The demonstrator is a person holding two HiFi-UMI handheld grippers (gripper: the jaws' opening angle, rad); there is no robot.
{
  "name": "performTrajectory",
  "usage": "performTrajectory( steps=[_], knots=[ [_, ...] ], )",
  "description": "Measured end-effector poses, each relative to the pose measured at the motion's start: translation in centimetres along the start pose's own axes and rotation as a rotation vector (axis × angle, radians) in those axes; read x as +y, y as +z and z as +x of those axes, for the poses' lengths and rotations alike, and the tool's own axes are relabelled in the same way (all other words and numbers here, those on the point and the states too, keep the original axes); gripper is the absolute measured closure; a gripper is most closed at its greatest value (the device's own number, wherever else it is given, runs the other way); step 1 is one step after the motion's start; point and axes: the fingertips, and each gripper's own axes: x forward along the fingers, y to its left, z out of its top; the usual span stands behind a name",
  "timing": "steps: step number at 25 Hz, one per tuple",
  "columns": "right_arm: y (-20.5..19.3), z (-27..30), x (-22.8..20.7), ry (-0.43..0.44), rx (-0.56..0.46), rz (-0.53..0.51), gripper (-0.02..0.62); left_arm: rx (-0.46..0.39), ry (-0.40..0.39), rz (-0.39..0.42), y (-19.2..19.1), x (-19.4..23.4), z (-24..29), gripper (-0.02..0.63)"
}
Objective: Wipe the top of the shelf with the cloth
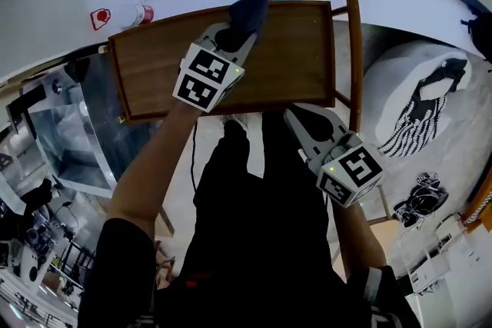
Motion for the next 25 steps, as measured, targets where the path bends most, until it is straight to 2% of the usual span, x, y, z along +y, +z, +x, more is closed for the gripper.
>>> performTrajectory(
  steps=[10, 17, 21, 25],
  knots=[
    [-1.5, 6.7, 7.4, 0.109, 0.094, -0.085, 0.591, 0.021, 0.192, -0.151, -9.9, 6.6, -12.0, 0.552],
    [-3.2, 11.0, 11.6, 0.174, 0.181, -0.131, 0.591, 0.068, 0.375, -0.249, -17.1, 12.3, -19.0, 0.552],
    [-3.6, 13.1, 13.1, 0.185, 0.205, -0.145, 0.591, 0.092, 0.427, -0.287, -20.2, 14.9, -21.7, 0.552],
    [-4.3, 14.9, 14.1, 0.195, 0.233, -0.151, 0.591, 0.115, 0.455, -0.284, -22.2, 16.4, -23.4, 0.552]
  ],
)
